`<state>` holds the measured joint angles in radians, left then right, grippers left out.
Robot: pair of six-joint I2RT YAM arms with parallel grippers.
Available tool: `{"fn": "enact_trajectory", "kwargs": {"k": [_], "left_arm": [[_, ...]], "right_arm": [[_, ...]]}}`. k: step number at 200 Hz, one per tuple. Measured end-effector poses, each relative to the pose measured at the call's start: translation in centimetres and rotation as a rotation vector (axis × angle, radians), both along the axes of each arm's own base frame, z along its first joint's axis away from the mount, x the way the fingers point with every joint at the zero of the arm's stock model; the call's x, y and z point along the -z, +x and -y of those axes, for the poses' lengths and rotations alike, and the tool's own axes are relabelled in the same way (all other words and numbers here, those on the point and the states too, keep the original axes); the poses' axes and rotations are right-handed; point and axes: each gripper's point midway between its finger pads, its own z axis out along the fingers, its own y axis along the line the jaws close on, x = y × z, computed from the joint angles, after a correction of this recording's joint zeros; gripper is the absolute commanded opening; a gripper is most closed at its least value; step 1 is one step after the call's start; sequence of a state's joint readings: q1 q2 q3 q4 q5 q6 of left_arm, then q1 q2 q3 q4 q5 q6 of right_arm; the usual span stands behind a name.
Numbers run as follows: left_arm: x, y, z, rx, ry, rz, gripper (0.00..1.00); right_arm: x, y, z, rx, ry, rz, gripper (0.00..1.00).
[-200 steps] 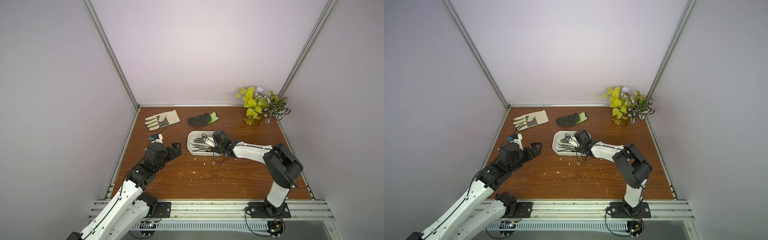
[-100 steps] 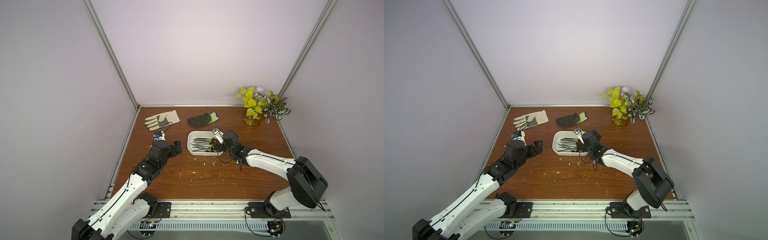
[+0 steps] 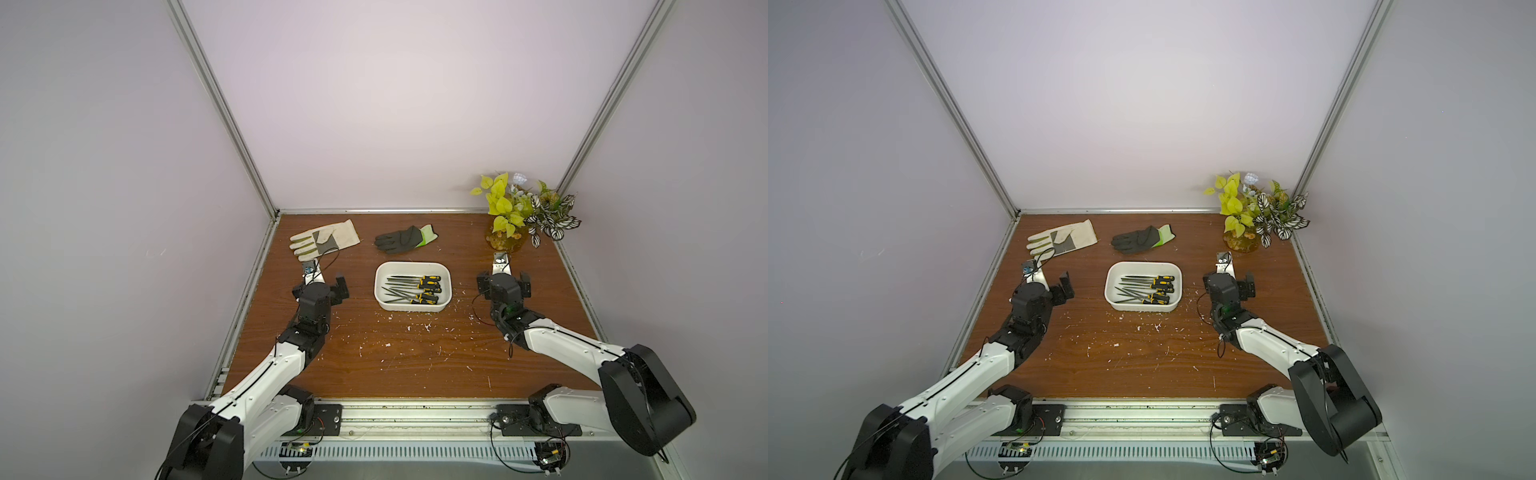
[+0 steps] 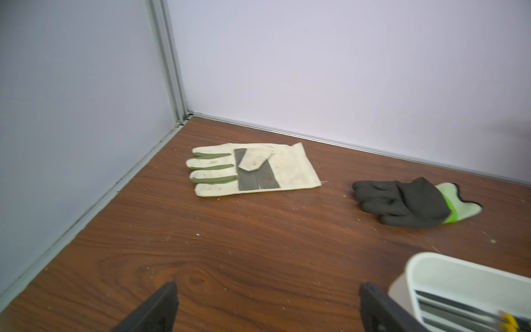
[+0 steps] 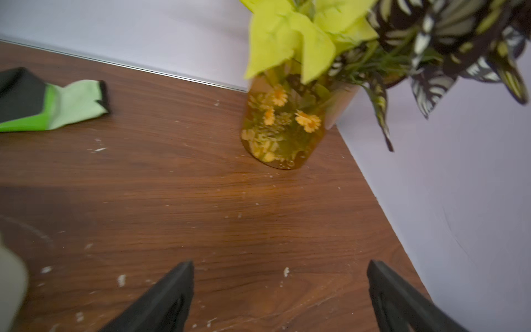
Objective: Put the file tool into the storage box
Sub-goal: Reset both arms
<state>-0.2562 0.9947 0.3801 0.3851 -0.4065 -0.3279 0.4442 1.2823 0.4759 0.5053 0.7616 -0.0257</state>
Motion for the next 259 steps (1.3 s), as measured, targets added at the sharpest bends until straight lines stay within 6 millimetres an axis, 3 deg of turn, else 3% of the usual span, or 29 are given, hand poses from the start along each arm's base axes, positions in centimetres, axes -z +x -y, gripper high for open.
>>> {"fn": "enact_trajectory", "kwargs": {"k": [29, 69, 105, 124, 151, 217, 238, 259], "left_arm": [[1.0, -0.3, -2.7, -0.074, 0.047, 0.036, 1.00], [3.0, 0.0, -3.9, -0.125, 0.150, 0.035, 1.00], [5.0, 1.2, -4.3, -0.138, 0.226, 0.008, 1.00], [6.0, 1.9, -4.1, -0.121, 0.264, -0.015, 1.00], [6.2, 2.8, -4.0, -0.096, 0.283, -0.002, 1.00], [5.0, 3.5, -3.7, -0.040, 0.266, 0.059, 1.00], [4.9, 2.9, -3.7, -0.015, 0.251, 0.097, 0.99], [6.1, 1.6, -3.8, 0.006, 0.246, 0.083, 0.99]], "right_arm": [[1.8, -0.5, 2.4, 0.045, -0.019, 0.013, 0.99], [2.4, 0.8, 4.8, 0.105, -0.009, 0.060, 0.99], [3.7, 0.4, 6.1, 0.108, 0.037, 0.116, 0.99], [4.7, 0.0, 6.3, 0.099, 0.053, 0.109, 0.99], [4.0, -0.1, 6.4, 0.066, 0.102, 0.162, 0.99], [3.2, 0.1, 5.6, -0.030, 0.163, 0.222, 0.99], [3.8, 0.2, 5.1, -0.072, 0.174, 0.212, 0.99], [3.8, 0.3, 4.6, -0.101, 0.182, 0.209, 0.99]]}}
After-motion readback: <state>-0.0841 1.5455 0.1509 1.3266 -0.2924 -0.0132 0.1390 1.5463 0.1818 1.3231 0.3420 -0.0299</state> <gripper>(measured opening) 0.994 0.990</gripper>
